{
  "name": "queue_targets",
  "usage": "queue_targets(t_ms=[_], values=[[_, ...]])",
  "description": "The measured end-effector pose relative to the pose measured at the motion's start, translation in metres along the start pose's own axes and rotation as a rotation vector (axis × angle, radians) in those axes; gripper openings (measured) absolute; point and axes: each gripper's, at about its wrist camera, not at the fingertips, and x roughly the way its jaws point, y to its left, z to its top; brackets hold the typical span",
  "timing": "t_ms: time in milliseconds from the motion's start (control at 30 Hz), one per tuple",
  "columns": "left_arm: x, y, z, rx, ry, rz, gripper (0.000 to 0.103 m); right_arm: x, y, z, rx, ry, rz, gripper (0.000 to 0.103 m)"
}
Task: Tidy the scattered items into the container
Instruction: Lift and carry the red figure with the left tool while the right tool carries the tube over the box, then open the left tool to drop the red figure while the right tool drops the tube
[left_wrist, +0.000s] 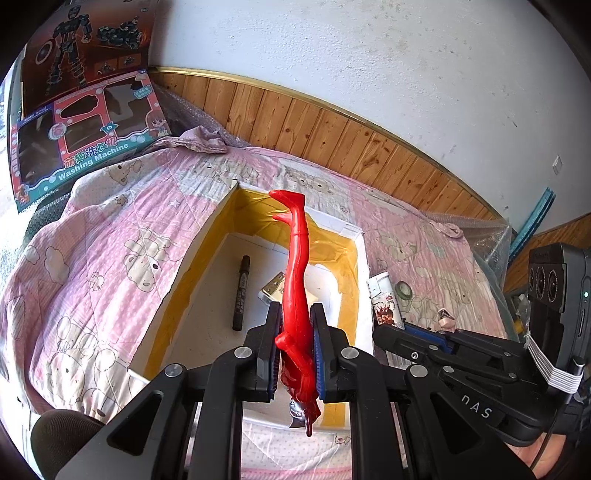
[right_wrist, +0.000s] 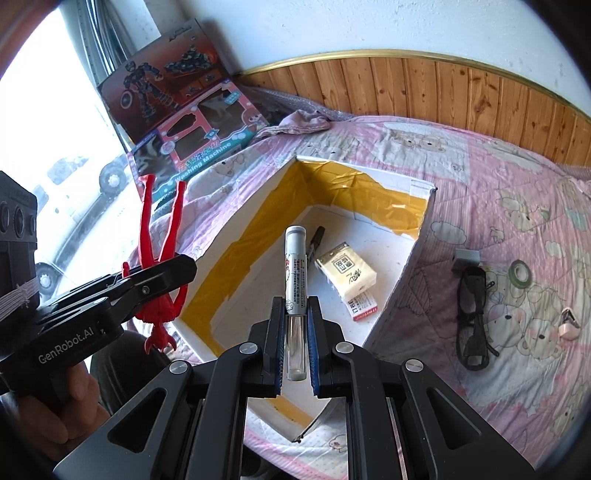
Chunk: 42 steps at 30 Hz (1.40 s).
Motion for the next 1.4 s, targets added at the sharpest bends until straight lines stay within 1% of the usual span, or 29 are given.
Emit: queue_targets(t_ms=[333,600,900,1033,1200,1400], values=[[0.024,0.01,0.021,0.008,0.026,0.007,0.015,0.021,-0.012,0.027,0.005,0.014,-0.018,0.011],[0.055,0.024,0.028,0.0,0.089,0.023,0.015,0.038,-0.021,0.041,-0.003,0.039,-0.041,0.011],[0.078,0.029,0.036,0.014,0.137,0.052,0.015,0.06,-0.03,0.062,-0.026,0.065,-0.07,0.011],[0.087,0.029,0.036,0.024,0.165,0.063,0.015,0.075,-0.034,0.073,-0.042,0.091,-0.082,0.011],[0.098,0.031,0.033,0.028,0.204,0.06,0.015,0.098,-0.038,0.082,-0.047,0.149,-0.068,0.011],[0.107,0.038,0.025,0.034,0.255,0.067,0.015,0.119,-0.038,0.093,-0.069,0.196,-0.066,0.011]])
